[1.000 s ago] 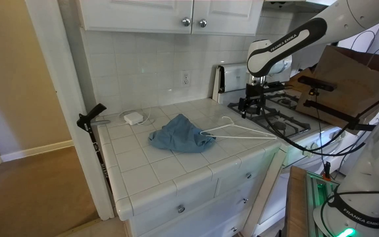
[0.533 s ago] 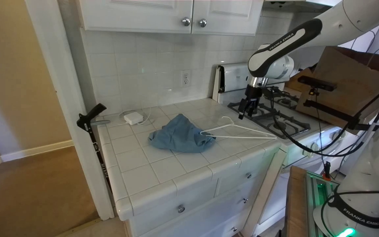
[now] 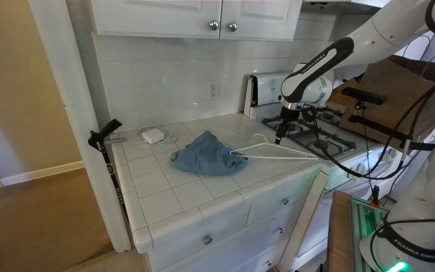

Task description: Pick up the hanger and hang it on the handle of the left cabinet door

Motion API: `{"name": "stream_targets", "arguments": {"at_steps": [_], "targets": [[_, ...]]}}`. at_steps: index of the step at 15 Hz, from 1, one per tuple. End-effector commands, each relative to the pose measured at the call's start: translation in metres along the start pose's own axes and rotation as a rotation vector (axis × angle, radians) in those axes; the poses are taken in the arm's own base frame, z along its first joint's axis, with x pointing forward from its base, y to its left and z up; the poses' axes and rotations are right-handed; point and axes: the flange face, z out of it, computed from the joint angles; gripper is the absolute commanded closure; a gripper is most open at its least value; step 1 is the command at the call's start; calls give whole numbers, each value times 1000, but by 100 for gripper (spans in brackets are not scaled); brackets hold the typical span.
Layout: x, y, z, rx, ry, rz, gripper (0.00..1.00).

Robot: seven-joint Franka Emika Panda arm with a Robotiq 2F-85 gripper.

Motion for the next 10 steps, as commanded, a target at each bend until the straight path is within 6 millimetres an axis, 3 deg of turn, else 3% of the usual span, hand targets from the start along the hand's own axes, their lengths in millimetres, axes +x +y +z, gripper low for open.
{"name": "stream_targets", "arguments": {"at_steps": [1,2,10], "targets": [[-5,1,22,-29,37,-50,0],[-2,1,11,-22,14,-32,0],[2,-1,24,0,58,-74,0]]}}
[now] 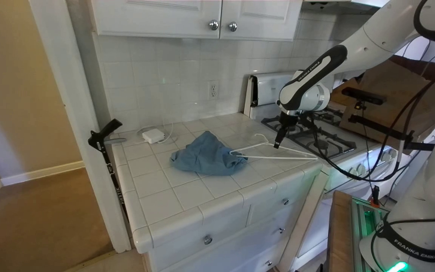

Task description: Pick up the hanger and hang it on the handle of the left cabinet door

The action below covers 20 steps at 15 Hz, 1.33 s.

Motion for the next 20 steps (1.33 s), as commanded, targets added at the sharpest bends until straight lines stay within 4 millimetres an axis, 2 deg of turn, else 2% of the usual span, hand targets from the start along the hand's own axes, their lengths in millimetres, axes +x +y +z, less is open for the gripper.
{"name": "stream_targets", "arguments": {"at_steps": [1,2,8,9,10,11,12,14,16,19,20], "targets": [[6,-2,2,40,48,-44,25],[7,-4,3,45,56,-60,26],[5,0,9,49,58,-119,70],[4,1,9,48,58,-122,75],[3,3,9,47,59,-125,75],[3,5,9,47,59,-128,85],[2,6,8,47,60,-131,87],[2,7,8,46,62,-139,60],[2,8,6,39,63,-143,55],[2,8,5,34,63,-149,35],[2,7,5,33,62,-152,36]]}}
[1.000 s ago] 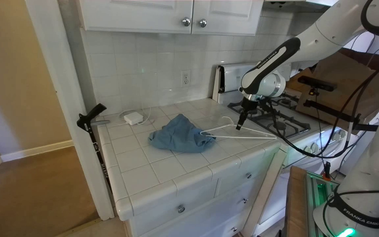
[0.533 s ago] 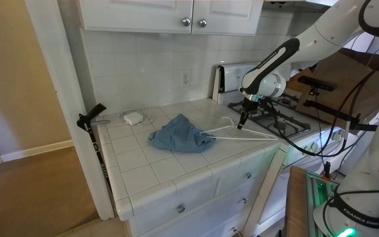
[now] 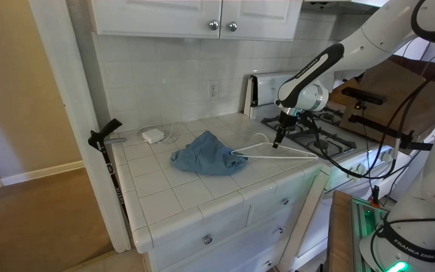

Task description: Pick up the hanger and hang it on the handle of the left cabinet door

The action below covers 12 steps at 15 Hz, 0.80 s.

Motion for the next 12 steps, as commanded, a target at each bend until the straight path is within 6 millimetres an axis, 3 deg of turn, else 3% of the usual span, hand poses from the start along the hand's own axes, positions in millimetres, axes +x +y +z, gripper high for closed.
{"name": "stream_targets", "arguments": {"at_steps": [1,2,5,8,9,12], "targets": [[0,2,0,-11,12,-21,34],[1,2,-3,-13,18,-26,29],[-1,5,-2,-17,11,-41,29],[-5,6,4,-11,8,-37,44],[-6,7,6,-9,7,-36,57],[-10,11,10,-9,-1,-29,69]]}}
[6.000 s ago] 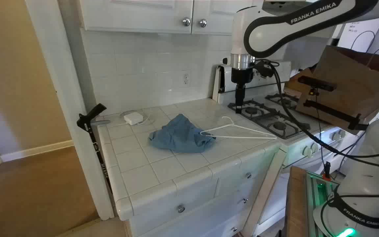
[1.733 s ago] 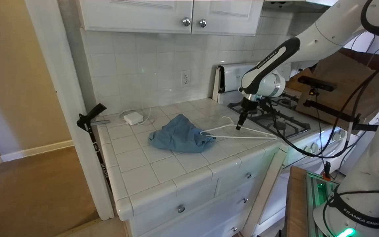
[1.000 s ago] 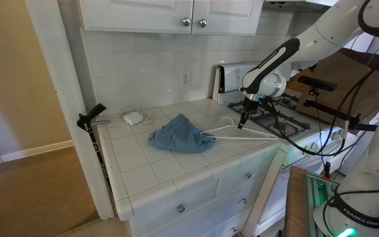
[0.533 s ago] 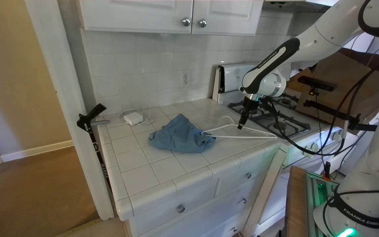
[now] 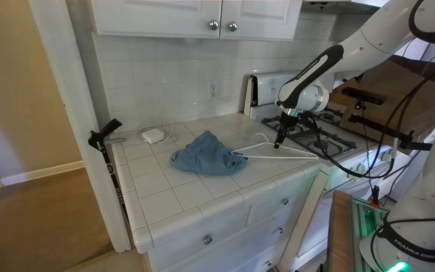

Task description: Pick up the hanger and hang it on the handle of the left cabinet door

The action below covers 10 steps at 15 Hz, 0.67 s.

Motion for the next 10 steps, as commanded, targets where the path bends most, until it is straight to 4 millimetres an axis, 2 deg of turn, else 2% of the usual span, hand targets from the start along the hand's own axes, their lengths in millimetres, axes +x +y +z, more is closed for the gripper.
{"name": "stream_targets", "arguments": {"at_steps": [1,2,3,6,7,8,9,10], "targets": [[-7,7,9,-7,-1,-3,70],[-8,8,11,-6,-3,-1,72],[-9,9,12,-6,-6,1,68],[-10,11,13,-7,-8,1,67],[-11,10,13,-8,-8,2,70],[-11,10,13,-9,-8,2,80],[-11,10,12,-11,-7,3,94],[-10,10,12,-12,-6,5,94]]}}
